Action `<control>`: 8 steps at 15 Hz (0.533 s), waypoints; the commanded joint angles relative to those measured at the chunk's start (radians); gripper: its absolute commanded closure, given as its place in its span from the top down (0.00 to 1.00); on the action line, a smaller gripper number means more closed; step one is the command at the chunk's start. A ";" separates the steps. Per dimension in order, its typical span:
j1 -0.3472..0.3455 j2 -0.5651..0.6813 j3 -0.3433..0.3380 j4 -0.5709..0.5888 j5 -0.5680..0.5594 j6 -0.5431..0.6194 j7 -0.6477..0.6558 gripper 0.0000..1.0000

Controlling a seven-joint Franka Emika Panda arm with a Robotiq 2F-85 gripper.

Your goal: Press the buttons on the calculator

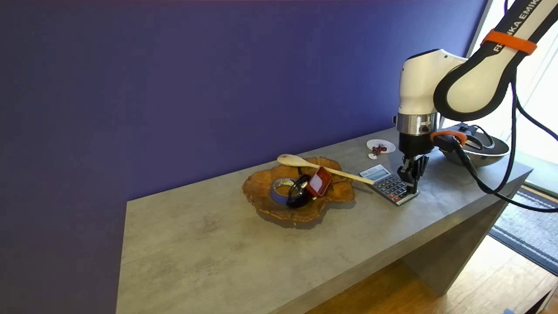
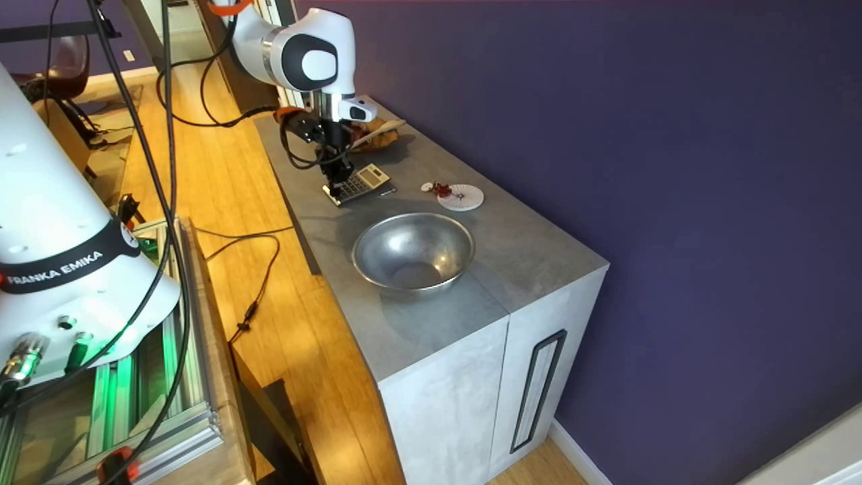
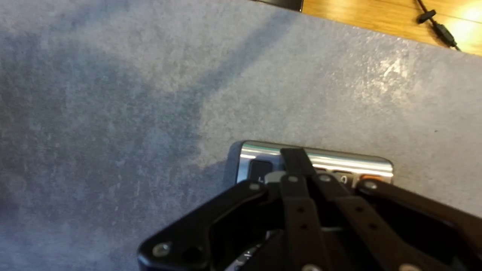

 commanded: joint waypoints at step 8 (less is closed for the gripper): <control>-0.012 -0.032 0.000 -0.018 0.007 -0.024 -0.008 0.00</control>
